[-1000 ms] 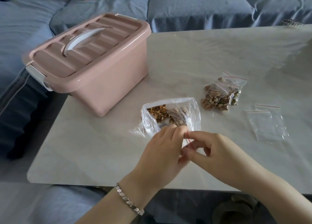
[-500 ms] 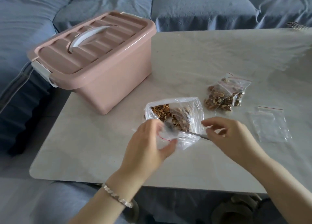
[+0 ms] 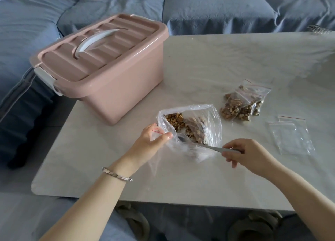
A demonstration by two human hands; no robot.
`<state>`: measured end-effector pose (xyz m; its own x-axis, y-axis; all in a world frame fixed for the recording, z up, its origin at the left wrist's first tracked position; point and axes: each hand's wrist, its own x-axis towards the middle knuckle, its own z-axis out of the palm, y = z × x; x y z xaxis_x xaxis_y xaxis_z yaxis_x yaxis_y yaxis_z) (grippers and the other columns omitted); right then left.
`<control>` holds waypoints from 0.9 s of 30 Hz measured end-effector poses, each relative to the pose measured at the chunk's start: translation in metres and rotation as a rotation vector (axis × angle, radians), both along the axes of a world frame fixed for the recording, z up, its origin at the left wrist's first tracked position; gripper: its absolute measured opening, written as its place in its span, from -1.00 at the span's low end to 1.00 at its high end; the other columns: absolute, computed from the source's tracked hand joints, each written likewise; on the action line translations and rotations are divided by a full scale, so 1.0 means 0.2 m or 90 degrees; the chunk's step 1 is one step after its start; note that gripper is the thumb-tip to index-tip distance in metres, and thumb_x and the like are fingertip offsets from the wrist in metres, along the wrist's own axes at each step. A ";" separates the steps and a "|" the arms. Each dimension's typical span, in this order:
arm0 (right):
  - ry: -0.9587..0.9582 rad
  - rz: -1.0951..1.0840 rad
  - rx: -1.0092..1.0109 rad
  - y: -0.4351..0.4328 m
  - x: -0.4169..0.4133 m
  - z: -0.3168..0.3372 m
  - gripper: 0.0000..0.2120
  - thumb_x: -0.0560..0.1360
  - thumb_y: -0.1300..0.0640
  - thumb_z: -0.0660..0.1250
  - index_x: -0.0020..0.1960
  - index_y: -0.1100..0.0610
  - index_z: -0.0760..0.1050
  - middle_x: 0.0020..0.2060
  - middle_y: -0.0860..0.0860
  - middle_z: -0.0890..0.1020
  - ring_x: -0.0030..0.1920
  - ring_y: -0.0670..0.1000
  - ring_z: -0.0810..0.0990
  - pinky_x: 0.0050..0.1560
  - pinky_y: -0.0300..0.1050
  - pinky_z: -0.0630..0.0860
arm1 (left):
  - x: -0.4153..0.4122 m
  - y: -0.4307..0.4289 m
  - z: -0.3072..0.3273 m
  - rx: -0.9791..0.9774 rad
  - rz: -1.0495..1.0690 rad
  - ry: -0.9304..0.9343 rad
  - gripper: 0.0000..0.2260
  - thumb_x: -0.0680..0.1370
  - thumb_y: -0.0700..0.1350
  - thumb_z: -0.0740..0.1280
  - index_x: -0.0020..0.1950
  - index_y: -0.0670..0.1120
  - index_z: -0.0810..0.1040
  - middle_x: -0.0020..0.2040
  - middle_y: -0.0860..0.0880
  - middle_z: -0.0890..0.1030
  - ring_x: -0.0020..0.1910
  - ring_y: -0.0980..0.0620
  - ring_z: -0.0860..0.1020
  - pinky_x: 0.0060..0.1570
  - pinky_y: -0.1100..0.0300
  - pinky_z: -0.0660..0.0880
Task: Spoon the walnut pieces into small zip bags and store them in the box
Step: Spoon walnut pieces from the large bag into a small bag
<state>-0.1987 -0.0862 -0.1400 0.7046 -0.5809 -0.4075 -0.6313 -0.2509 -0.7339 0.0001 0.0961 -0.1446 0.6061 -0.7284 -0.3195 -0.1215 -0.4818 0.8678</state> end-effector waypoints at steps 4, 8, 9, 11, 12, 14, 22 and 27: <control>-0.177 -0.227 0.132 0.06 0.03 0.02 -0.94 0.46 0.24 0.35 -0.15 0.17 0.60 -0.49 -0.02 0.59 -0.53 -0.13 0.48 -0.46 -0.36 0.43 | 0.01 -0.01 -0.01 -0.016 -0.021 0.031 -0.59 0.20 0.27 0.35 -0.10 0.06 0.49 0.36 0.14 0.26 0.33 0.26 0.24 0.25 0.32 0.12; -0.287 -0.355 0.026 0.08 0.05 0.05 -0.83 0.52 0.24 0.27 -0.19 0.13 0.60 -0.49 -0.01 0.55 -0.55 -0.18 0.45 -0.43 -0.41 0.44 | 0.02 -0.02 -0.03 -0.028 -0.028 -0.005 -0.56 0.12 0.29 0.35 -0.18 0.02 0.46 0.15 0.00 0.41 0.13 0.16 0.40 -0.02 0.50 0.29; -0.303 -0.336 -0.031 0.09 0.06 0.05 -0.82 0.53 0.24 0.25 -0.17 0.11 0.60 -0.47 0.00 0.55 -0.52 -0.18 0.46 -0.42 -0.43 0.43 | 0.04 -0.02 -0.04 -0.033 -0.027 -0.009 -0.54 0.11 0.29 0.34 -0.18 0.01 0.47 0.07 -0.04 0.44 0.07 0.10 0.43 0.01 0.45 0.33; -0.325 -0.276 -0.130 0.12 0.06 0.05 -0.82 0.54 0.23 0.22 -0.11 0.08 0.58 -0.44 -0.03 0.55 -0.44 -0.17 0.49 -0.38 -0.43 0.41 | 0.08 -0.02 -0.07 -0.041 -0.019 0.012 -0.54 0.13 0.28 0.37 -0.15 0.00 0.49 0.00 -0.06 0.46 0.04 0.03 0.46 0.14 0.21 0.39; -0.332 -0.251 -0.168 0.13 0.07 0.03 -0.84 0.54 0.22 0.22 -0.08 0.08 0.57 -0.42 -0.06 0.55 -0.40 -0.17 0.51 -0.35 -0.41 0.42 | 0.09 -0.02 -0.07 -0.047 -0.023 0.027 -0.55 0.15 0.26 0.38 -0.14 0.00 0.49 -0.01 -0.06 0.47 0.04 0.02 0.47 0.17 0.12 0.38; -0.344 -0.211 -0.236 0.16 0.09 0.00 -0.85 0.54 0.22 0.22 0.00 0.07 0.55 -0.37 -0.09 0.55 -0.32 -0.13 0.53 -0.29 -0.36 0.44 | 0.09 -0.02 -0.07 -0.061 -0.035 0.042 -0.60 0.17 0.23 0.39 -0.15 0.01 0.49 -0.04 -0.03 0.49 0.03 0.02 0.47 0.22 0.07 0.34; -0.328 -0.134 -0.298 0.27 0.14 -0.13 -0.79 0.54 0.25 0.24 0.11 0.25 0.57 -0.25 -0.06 0.53 -0.18 -0.31 0.50 -0.18 -0.53 0.35 | 0.05 -0.06 -0.05 -0.125 -0.002 0.103 -0.59 0.14 0.20 0.38 -0.16 -0.03 0.47 -0.22 0.12 0.52 -0.17 0.16 0.48 -0.07 0.25 0.35; -0.278 -0.174 -0.203 0.29 0.09 -0.14 -0.83 0.52 0.27 0.25 -0.02 0.14 0.61 -0.40 -0.06 0.53 -0.36 -0.15 0.46 -0.39 -0.40 0.31 | 0.01 -0.10 -0.04 -0.199 0.020 0.170 -0.66 0.16 0.14 0.40 -0.15 0.03 0.50 -0.26 0.16 0.50 -0.21 0.18 0.46 -0.07 0.19 0.34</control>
<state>-0.1807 -0.0281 -0.1678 0.5751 -0.8107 0.1096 -0.3616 -0.3721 -0.8549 0.0029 0.0770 -0.1531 0.5550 -0.7979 -0.2353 0.1384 -0.1904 0.9719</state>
